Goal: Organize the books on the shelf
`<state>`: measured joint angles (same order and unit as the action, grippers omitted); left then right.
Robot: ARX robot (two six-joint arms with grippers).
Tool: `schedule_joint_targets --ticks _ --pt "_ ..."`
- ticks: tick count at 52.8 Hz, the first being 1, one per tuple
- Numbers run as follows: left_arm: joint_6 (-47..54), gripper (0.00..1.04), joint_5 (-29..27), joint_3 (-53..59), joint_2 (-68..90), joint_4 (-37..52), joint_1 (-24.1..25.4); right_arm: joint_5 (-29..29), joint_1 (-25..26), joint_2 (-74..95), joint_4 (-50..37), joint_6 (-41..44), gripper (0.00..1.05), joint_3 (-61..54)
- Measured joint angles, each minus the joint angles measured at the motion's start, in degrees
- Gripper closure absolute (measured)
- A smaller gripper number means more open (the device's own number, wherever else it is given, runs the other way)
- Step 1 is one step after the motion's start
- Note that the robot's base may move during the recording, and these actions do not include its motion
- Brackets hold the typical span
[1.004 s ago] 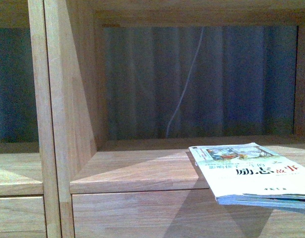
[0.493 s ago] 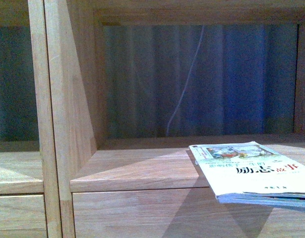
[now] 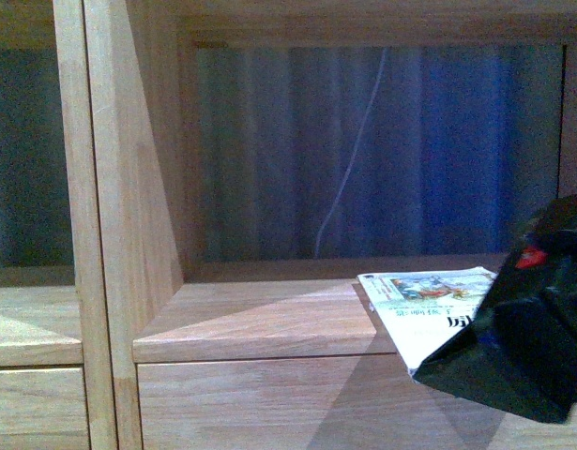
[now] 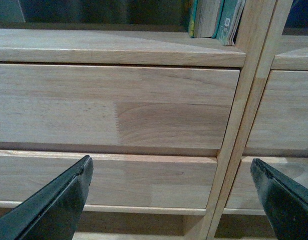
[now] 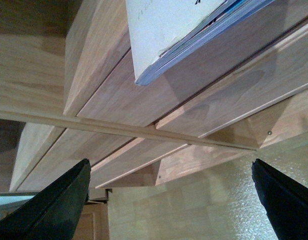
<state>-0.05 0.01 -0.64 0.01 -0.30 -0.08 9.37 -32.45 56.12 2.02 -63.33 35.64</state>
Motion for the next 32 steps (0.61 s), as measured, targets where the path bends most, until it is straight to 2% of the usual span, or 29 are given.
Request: schedule_joint_targets --ticks 9,32 --pt "0.0 0.07 0.0 0.0 0.0 0.0 0.0 0.2 0.7 4.4 -1.0 -2.8 0.07 2.2" --pt "0.0 0.07 0.0 0.0 0.0 0.0 0.0 0.6 9.0 11.4 -4.3 -8.3 0.07 6.8"
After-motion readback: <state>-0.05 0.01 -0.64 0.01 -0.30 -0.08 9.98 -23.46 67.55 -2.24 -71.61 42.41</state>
